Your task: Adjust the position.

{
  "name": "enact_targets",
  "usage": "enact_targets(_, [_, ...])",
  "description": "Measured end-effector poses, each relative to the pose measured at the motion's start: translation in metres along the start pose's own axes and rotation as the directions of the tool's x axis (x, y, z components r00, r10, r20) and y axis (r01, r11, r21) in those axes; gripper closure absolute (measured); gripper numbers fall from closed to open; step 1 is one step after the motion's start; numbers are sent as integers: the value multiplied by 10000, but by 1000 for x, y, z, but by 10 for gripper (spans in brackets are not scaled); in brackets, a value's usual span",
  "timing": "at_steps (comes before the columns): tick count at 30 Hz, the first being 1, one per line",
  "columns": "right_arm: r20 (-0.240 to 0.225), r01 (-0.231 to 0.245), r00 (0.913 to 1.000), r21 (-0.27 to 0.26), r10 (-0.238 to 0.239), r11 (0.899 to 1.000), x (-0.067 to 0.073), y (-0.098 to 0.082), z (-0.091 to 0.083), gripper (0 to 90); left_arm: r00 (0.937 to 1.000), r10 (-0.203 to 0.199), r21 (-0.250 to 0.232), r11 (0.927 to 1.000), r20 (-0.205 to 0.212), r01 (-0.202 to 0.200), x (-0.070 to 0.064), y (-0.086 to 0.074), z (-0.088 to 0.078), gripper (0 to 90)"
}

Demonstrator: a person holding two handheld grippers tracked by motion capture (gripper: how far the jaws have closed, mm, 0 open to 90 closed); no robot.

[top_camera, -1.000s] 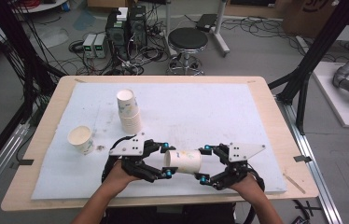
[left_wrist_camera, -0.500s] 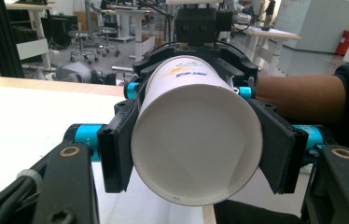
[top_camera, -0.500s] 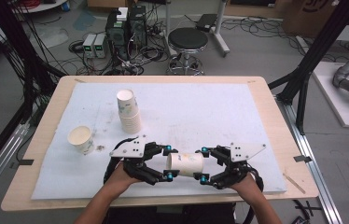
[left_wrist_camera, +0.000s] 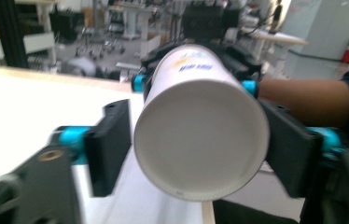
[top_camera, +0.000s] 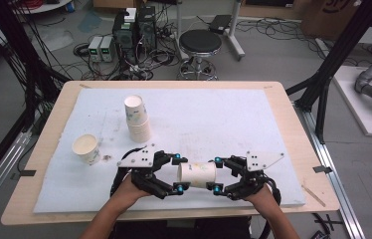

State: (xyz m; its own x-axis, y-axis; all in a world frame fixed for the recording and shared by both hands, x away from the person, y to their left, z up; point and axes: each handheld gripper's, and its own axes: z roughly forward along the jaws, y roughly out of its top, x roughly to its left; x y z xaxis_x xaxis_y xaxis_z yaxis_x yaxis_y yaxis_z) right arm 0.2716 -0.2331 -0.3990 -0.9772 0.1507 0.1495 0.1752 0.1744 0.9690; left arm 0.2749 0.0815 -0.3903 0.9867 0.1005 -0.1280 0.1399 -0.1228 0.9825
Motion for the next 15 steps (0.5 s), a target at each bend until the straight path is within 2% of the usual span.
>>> enact_targets(3, [143, 58, 9999, 273, -62, 9996, -1, 1, -2, 328, 9985, 85, 589, 9982, -535, -53, -1, 3, -1, 151])
enact_targets(4, [353, 165, 9992, 560, -185, 9983, -1, 2, -2, 328, 9975, 176, 797, 9967, -685, -121, -1, 4, -1, 150])
enact_targets(5, [583, 271, 9978, 963, -328, 9950, -2, 3, -3, 328, 9975, 176, 797, 9967, -685, -121, -1, 4, -1, 143])
enact_targets(6, [766, 288, 9963, 1289, -389, 9912, -2, 5, -3, 328, 9965, 224, 1197, 9927, -801, -127, -1, 6, -1, 138])
enact_targets(9, [869, 332, 9950, 1815, -497, 9828, -4, 8, -2, 327, 9936, 508, 1957, 9802, -1005, -303, 1, 9, 1, 138])
enact_targets(12, [1005, 507, 9919, 2492, -779, 9671, -5, 14, 1, 326, 9917, 622, 2486, 9681, -1128, -324, 3, 12, 4, 138])
enact_targets(13, [1044, 575, 9905, 2747, -893, 9598, -6, 17, 2, 326, 9917, 622, 2486, 9681, -1128, -324, 3, 12, 4, 138])
enact_targets(15, [1098, 751, 9871, 3256, -1166, 9425, -5, 23, 6, 325, 9889, 843, 3076, 9505, -1225, -429, 5, 15, 9, 138])
